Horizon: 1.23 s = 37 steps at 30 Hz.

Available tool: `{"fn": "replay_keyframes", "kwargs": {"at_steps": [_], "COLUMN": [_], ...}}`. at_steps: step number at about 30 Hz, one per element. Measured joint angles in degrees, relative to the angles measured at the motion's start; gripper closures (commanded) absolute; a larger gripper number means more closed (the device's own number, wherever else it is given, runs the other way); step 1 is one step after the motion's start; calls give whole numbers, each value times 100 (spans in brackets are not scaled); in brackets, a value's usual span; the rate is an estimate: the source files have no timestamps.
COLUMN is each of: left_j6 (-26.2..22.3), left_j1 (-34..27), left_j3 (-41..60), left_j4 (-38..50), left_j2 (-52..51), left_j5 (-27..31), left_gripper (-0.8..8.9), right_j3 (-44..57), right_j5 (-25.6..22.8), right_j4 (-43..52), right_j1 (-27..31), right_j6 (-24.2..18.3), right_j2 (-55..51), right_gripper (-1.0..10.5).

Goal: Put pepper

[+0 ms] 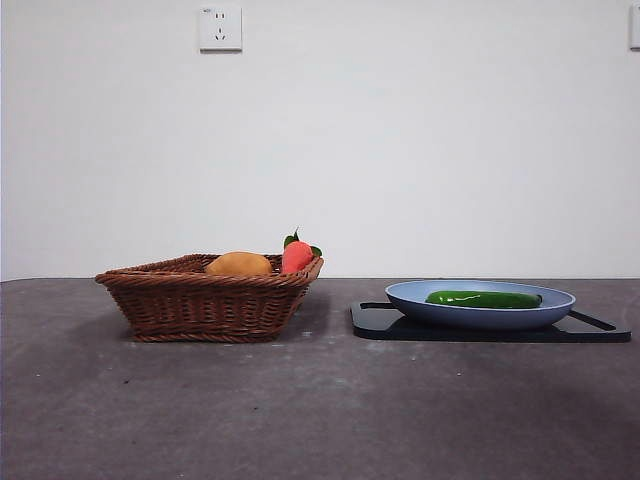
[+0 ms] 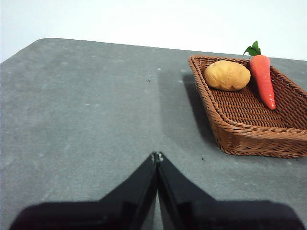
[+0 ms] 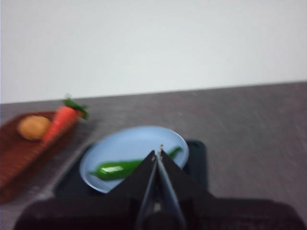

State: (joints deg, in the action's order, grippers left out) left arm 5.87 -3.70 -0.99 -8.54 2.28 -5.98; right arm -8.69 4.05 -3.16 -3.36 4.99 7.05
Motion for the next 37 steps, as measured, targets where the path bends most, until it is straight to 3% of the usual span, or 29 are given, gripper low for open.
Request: {"fn": "replay_keyframes", "kwargs": {"at_steps": [11, 21, 37], "left_j6": [0, 0, 0], "left_j1": [0, 0, 0], "left_j3": [0, 0, 0], "left_j4": [0, 0, 0], "left_j2": [0, 0, 0], "left_j5": [0, 0, 0], "left_gripper": [805, 805, 805], "right_j3": [796, 796, 796], "right_j5": [-125, -129, -127], "right_j4": [-15, -627, -612], "right_j1": [0, 0, 0], "right_j6": [37, 42, 59], "right_j2": [-549, -684, -658], "right_gripper": [936, 936, 936]}}
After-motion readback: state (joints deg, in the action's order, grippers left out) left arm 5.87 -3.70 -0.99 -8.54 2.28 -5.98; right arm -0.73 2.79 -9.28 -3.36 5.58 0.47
